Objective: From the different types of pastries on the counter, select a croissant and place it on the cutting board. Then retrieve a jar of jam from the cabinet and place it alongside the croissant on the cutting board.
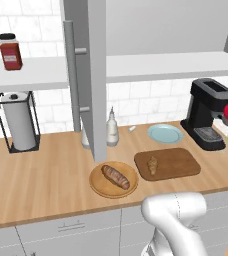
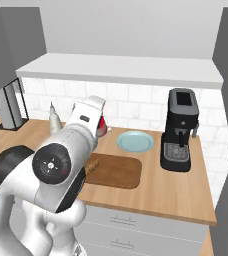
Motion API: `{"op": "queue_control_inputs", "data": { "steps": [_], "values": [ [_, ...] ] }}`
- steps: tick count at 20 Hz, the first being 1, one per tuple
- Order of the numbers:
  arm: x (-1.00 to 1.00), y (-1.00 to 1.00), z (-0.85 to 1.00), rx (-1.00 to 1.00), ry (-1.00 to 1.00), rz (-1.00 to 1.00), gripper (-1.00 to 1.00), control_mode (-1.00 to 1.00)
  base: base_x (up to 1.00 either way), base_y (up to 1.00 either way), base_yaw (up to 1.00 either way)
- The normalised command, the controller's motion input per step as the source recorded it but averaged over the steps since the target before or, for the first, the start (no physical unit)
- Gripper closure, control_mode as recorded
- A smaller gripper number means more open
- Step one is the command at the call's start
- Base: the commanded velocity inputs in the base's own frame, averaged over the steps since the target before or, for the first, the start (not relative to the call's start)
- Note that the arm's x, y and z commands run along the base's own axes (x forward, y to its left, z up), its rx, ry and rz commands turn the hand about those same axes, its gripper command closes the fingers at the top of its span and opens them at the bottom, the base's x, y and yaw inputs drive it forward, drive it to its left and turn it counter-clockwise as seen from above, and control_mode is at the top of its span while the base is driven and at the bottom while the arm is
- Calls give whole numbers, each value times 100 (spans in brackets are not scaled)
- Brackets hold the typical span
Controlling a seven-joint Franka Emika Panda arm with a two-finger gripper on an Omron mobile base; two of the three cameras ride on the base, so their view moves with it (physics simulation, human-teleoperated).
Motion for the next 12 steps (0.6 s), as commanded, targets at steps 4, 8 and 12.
{"op": "queue_control_inputs", "data": {
  "steps": [4, 8, 12],
  "values": [
    [38, 32, -84, -18, -4, 18, 100, -100, 0, 0, 0],
    [73, 50, -94, -25, 11, 22, 100, -100, 0, 0, 0],
    [63, 6, -72, -7, 11, 27, 100, -100, 0, 0, 0]
  ]
}}
